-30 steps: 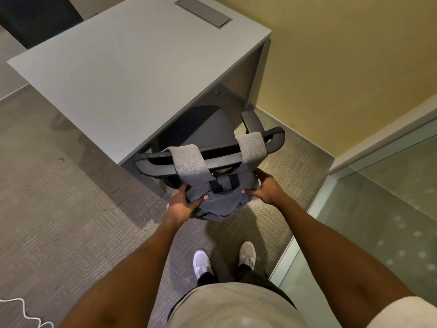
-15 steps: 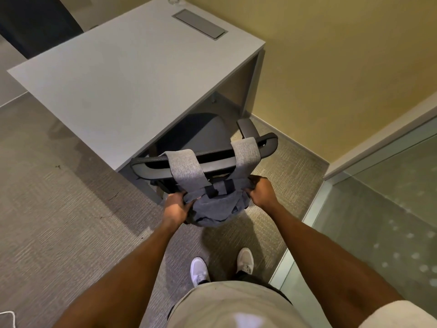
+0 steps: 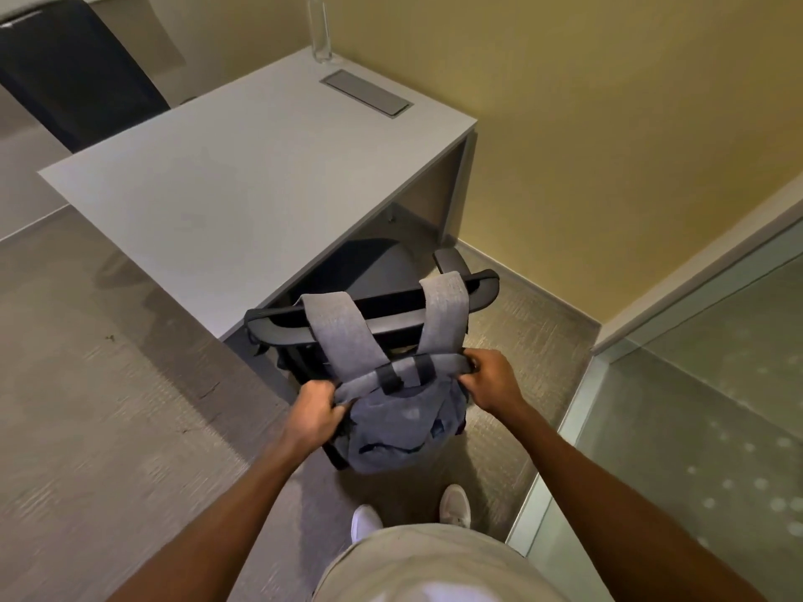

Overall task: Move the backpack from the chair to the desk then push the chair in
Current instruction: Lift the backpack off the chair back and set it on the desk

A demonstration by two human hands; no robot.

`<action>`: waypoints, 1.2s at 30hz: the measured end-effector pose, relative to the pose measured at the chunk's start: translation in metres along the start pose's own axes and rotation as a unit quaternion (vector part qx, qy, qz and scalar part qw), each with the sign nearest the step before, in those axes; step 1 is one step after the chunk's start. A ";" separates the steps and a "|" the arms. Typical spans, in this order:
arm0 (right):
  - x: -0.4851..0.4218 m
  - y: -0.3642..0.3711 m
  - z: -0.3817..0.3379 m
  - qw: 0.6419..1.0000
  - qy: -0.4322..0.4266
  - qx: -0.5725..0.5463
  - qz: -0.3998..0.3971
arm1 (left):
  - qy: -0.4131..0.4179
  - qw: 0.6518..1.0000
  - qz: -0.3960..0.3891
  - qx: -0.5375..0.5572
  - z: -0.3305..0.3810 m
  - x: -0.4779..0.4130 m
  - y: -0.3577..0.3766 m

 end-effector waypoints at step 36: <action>-0.025 -0.116 0.002 0.817 0.269 -0.447 0.246 | 0.181 0.969 0.123 0.111 0.143 0.045 -0.052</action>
Point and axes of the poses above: each hand's wrist, its own x-axis away from the middle knuckle, its own y-axis out of the palm, z = x × y, the point moved 7 cm from there along -x, towards the middle knuckle, and after that the axes turned 3 degrees about -z, right-handed, at the moved point
